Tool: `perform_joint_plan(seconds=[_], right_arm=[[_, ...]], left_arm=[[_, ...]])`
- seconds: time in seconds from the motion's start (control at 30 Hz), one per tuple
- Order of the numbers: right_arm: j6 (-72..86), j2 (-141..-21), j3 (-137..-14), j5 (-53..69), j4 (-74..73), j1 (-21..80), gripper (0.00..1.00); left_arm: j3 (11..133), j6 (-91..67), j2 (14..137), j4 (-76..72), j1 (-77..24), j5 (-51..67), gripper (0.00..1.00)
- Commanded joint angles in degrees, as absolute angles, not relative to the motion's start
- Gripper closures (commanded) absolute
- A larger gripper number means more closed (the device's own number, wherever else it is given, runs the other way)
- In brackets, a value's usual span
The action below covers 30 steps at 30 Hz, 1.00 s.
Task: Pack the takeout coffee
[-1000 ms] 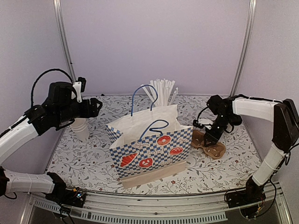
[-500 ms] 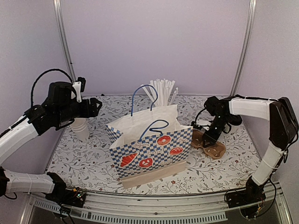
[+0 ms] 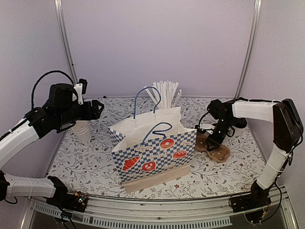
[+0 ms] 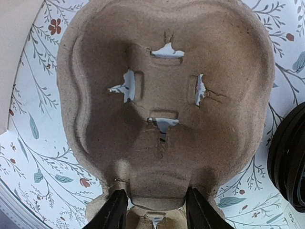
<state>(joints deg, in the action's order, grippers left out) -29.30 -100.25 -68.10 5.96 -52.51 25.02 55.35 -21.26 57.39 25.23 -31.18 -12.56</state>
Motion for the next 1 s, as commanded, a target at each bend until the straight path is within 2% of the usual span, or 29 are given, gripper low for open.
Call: perform_joint_plan(seconds=[0.0, 0.23, 0.43, 0.77, 0.97], right_arm=[[-28.41, -101.37, -69.46, 4.93, -51.71, 25.83, 0.55], [-28.32, -102.28, -69.63, 4.48, -51.53, 26.3, 0.55], [-28.39, -101.47, -70.21, 3.46, -52.1, 26.48, 0.6], [-29.84, -93.77, -72.33, 4.63, -54.15, 26.26, 0.67], [-33.74, -87.44, -79.38, 9.59, -54.75, 23.65, 0.68]], left_arm=[[55.02, -21.71, 57.13, 25.31, -30.42, -12.06, 0.15], [54.76, -22.23, 57.13, 25.13, -30.44, -11.56, 0.15], [54.97, -22.13, 56.69, 25.37, -30.37, -11.67, 0.15], [57.59, -19.17, 57.04, 25.58, -30.15, -10.47, 0.15], [61.86, -11.6, 54.69, 26.41, -30.15, -4.76, 0.16]])
